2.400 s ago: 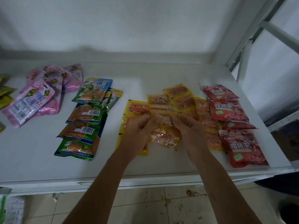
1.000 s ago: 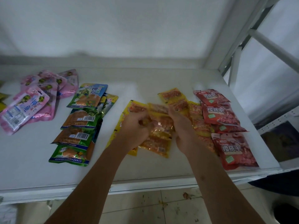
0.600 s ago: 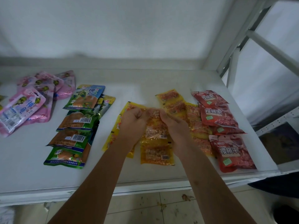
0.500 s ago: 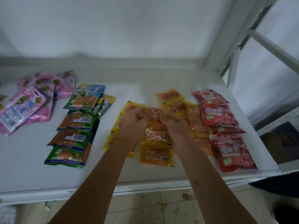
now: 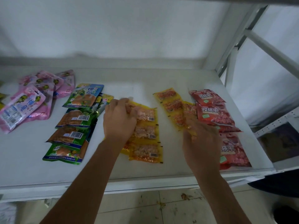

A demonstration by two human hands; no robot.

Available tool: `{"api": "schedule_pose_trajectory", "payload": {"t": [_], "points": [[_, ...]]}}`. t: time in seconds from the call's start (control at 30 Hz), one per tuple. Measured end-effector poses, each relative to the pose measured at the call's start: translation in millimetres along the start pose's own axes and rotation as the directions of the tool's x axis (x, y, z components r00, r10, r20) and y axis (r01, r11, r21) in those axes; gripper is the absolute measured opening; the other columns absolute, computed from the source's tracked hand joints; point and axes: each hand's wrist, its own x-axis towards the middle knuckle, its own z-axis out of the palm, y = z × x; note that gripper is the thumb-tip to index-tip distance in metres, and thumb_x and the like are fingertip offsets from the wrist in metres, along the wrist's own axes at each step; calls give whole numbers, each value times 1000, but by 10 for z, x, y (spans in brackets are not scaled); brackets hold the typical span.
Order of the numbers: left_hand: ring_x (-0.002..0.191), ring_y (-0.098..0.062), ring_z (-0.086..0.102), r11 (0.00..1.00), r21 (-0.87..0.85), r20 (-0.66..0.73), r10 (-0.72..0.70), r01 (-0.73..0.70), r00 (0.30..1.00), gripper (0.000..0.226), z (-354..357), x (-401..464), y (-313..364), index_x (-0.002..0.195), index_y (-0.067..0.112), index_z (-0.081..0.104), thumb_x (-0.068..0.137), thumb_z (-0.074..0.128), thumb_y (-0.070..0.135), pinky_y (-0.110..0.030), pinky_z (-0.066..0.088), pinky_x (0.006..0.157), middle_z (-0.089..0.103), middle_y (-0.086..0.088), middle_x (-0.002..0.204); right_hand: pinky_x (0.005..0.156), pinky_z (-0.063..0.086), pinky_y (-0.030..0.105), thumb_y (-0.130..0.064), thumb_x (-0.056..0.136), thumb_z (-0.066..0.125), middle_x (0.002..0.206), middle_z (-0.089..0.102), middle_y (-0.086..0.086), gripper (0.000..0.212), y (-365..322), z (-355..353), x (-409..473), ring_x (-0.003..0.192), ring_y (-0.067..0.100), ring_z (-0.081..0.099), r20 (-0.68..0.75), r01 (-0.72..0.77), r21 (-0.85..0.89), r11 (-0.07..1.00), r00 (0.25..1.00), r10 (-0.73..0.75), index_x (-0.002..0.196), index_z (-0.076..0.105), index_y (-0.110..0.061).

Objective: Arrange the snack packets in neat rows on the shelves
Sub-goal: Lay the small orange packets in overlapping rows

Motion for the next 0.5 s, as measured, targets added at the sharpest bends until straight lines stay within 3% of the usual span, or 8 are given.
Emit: {"api": "schedule_pose_trajectory", "payload": {"t": [0.07,0.17,0.23,0.33,0.43,0.5], "points": [[112,-29,55,991,8,-58,136,-136,989,19,10,-191,140,114,18,70,99,59,20,-43,51,87,63,-7,118,106,42,53,-33,95,48,125,72,3,42,206,-42,-138,123,33,60,-33,14,-184,983,999,-20,123,73,-16],[92,-21,62,934,69,115,342,-351,933,21,160,-562,400,91,21,72,98,53,23,-32,42,77,69,2,94,106,40,53,-27,93,42,118,75,10,45,404,20,-306,118,36,63,11,115,-244,963,993,-116,117,75,-9],[95,-22,64,902,133,246,370,-410,896,33,343,-748,532,95,23,74,99,45,38,-33,42,85,70,3,92,108,39,52,-23,89,40,117,75,8,49,495,89,-350,115,34,65,29,200,-190,961,980,-198,118,76,-9],[110,-24,60,909,262,396,204,-323,895,46,543,-863,645,105,22,69,105,39,57,-44,34,113,69,1,104,108,44,50,-22,90,37,120,73,1,48,540,137,-323,117,25,64,112,225,80,971,966,-233,118,75,-13],[122,-20,55,981,140,329,81,-134,941,36,577,-868,624,121,26,65,99,60,54,-39,34,110,70,4,114,109,48,36,-11,93,39,128,69,3,47,588,147,-290,121,20,62,140,137,320,937,972,-190,128,71,-11],[130,-23,52,992,104,313,40,-76,949,32,577,-874,600,124,24,67,96,69,40,-42,39,111,70,2,117,108,48,35,-9,96,44,130,67,4,43,646,136,-285,123,22,60,140,121,306,944,975,-170,131,68,-13]]}}
